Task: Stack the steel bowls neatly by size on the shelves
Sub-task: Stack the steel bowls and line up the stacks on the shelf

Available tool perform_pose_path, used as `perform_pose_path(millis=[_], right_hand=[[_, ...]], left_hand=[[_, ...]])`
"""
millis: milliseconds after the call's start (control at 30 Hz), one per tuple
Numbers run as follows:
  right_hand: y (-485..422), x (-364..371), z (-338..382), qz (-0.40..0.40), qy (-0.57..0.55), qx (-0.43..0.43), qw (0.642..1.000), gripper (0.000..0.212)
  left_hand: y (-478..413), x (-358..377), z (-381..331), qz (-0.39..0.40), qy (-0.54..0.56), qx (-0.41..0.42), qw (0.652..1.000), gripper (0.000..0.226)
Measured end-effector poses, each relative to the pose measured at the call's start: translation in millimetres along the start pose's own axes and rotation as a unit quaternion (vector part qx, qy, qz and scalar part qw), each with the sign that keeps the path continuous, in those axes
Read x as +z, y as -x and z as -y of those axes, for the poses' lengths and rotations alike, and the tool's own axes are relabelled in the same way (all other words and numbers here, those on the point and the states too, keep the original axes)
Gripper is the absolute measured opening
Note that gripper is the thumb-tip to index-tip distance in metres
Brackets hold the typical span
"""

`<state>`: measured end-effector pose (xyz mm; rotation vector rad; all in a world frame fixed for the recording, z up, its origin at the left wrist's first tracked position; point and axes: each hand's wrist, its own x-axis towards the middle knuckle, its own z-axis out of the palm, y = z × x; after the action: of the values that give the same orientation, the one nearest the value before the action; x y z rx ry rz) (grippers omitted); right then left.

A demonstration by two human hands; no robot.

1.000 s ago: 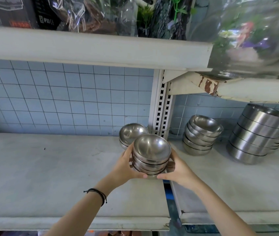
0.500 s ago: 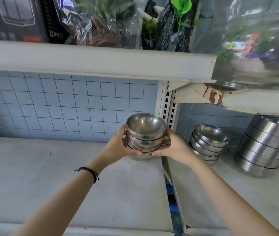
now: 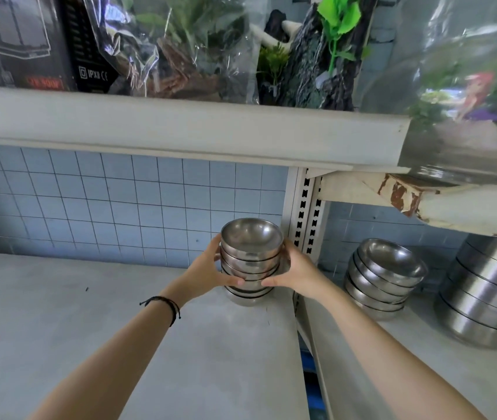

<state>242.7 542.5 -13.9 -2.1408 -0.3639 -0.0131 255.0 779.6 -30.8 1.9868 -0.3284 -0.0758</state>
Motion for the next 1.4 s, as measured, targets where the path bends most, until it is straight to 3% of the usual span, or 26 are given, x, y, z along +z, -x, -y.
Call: perform_pose_path(millis=[300,700,1000,1267,1400], right_hand=[[3,11,-15,0.03,-0.109,0.01,0.994,0.097],[-8,27,-9,0.024,-0.143,-0.004,0.989,0.103],[-11,34,-12,0.042,-0.117,0.009,0.992,0.098],[-5,32,-2,0.05,-0.068,0.032,0.996,0.113],[-2,28,5,0.064,-0.053,0.039,0.996,0.114]], left_hand=[[-3,6,12,0.017,0.048,0.012,0.999,0.108],[2,-14,13,-0.004,0.035,0.008,0.999,0.111],[2,-16,25,0.011,0.031,0.002,0.999,0.114],[8,-13,22,0.004,-0.015,-0.014,1.0,0.111],[13,-17,20,-0.009,-0.063,-0.022,0.998,0.122]])
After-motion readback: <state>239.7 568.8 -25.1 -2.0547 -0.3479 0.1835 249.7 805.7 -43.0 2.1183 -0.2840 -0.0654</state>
